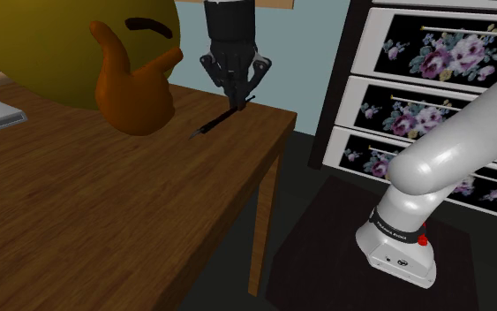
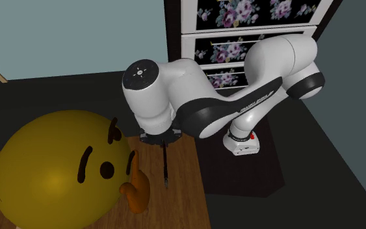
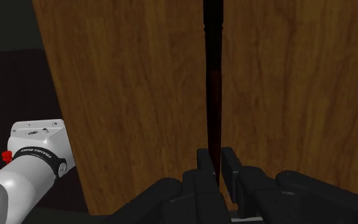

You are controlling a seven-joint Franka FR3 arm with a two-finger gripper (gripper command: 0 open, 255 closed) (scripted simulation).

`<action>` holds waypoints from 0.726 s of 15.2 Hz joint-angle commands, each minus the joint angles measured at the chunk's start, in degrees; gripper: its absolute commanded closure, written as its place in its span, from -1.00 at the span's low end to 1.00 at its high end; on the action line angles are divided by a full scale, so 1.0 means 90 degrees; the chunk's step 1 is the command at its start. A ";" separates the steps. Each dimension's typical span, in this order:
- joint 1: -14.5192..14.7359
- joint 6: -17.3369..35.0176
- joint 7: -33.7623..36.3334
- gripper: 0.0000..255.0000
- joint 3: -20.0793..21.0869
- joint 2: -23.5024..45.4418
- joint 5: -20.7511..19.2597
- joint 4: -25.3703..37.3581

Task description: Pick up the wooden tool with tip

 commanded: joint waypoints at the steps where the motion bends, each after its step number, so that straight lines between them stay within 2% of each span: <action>1: 0.0004 -0.0179 0.0009 1.00 0.0023 0.0014 0.0002 -0.0023; 4: 0.0039 -0.0153 -0.0006 1.00 -0.0014 -0.0050 0.0042 -0.0099; 11: -0.0076 -0.0746 0.0126 1.00 0.0096 0.0237 -0.0142 0.0706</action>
